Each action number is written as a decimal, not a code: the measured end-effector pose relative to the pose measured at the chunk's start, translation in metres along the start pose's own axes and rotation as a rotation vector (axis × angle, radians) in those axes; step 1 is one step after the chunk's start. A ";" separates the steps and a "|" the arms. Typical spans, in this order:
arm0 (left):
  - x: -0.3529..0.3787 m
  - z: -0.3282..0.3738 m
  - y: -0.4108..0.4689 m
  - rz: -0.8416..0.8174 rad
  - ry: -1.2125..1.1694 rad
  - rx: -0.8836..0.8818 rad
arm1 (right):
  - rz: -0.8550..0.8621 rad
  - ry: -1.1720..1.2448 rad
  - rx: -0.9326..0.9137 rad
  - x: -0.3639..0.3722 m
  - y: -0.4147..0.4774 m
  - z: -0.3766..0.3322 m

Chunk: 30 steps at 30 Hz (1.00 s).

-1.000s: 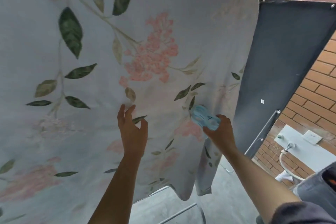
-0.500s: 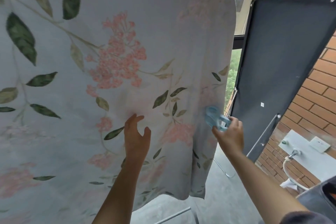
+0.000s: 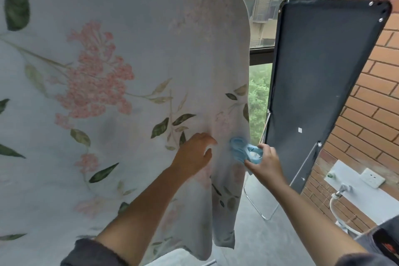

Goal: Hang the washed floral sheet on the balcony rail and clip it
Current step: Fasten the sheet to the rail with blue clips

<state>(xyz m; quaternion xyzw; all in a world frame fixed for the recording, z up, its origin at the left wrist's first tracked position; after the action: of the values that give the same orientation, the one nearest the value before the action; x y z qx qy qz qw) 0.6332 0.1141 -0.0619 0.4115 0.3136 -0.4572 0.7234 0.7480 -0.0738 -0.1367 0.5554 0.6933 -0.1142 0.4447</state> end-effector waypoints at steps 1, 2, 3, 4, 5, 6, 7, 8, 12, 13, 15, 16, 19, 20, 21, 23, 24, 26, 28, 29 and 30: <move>0.008 0.014 0.009 -0.032 0.103 0.060 | -0.007 -0.003 -0.009 -0.002 0.006 0.006; 0.016 0.033 0.019 -0.034 0.223 0.148 | -0.012 0.004 -0.022 -0.005 0.013 0.015; 0.024 0.051 0.026 -0.004 0.352 0.256 | -0.018 0.008 -0.041 -0.008 0.019 0.022; 0.034 0.067 0.031 0.050 0.484 0.370 | -0.029 0.005 -0.054 -0.011 0.024 0.029; 0.045 0.080 0.034 0.105 0.619 0.487 | -0.041 0.003 -0.061 -0.014 0.029 0.037; 0.060 0.093 0.040 0.134 0.740 0.577 | -0.058 0.005 -0.064 -0.019 0.035 0.051; 0.072 0.100 0.047 0.149 0.866 0.632 | -0.073 0.009 -0.068 -0.021 0.039 0.059; 0.085 0.108 0.057 0.158 1.005 0.668 | -0.088 0.011 -0.075 -0.024 0.043 0.070; 0.119 0.078 0.115 -0.076 1.445 0.368 | -0.147 0.019 -0.092 -0.029 0.050 0.101; 0.126 0.063 0.126 -0.172 1.497 0.232 | -0.163 0.030 -0.094 -0.030 0.052 0.108; 0.128 0.050 0.138 -0.276 1.516 -0.008 | -0.174 0.038 -0.108 -0.032 0.055 0.117; 0.139 0.056 0.135 -0.401 1.454 0.007 | -0.174 0.046 -0.112 -0.035 0.057 0.122; 0.148 0.098 0.147 -0.451 1.187 0.085 | -0.173 0.075 -0.092 -0.041 0.062 0.138; 0.134 0.120 0.163 -0.338 1.132 0.065 | -0.155 0.090 -0.070 -0.046 0.065 0.147; 0.122 0.130 0.176 -0.240 1.062 0.031 | -0.127 0.104 -0.047 -0.052 0.069 0.155; 0.102 0.136 0.192 -0.143 0.963 -0.057 | -0.083 0.131 -0.005 -0.061 0.074 0.169; 0.104 0.134 0.198 -0.132 0.956 -0.082 | -0.078 0.141 0.016 -0.064 0.077 0.179; 0.116 0.127 0.201 -0.185 0.995 -0.107 | -0.095 0.141 0.039 -0.064 0.080 0.190; 0.146 0.109 0.197 -0.338 1.080 -0.135 | -0.124 0.147 0.052 -0.057 0.079 0.197; 0.163 0.098 0.192 -0.426 1.135 -0.146 | -0.142 0.157 0.055 -0.052 0.078 0.199; 0.178 0.088 0.185 -0.515 1.176 -0.147 | -0.155 0.168 0.060 -0.048 0.076 0.200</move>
<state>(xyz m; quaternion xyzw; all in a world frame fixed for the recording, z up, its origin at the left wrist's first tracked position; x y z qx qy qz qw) 0.8790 0.0098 -0.1122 0.4542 0.7770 -0.2916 0.3241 0.9114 -0.2091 -0.1916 0.5210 0.7652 -0.1219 0.3580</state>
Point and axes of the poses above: each hand's wrist, its own y-axis towards the middle knuckle, its own x-axis out of the palm, z = x × y, the point moved 10 cm from there along y, towards the middle knuckle, and after that the axes turned 13 degrees about -x, right-handed, at the moved point
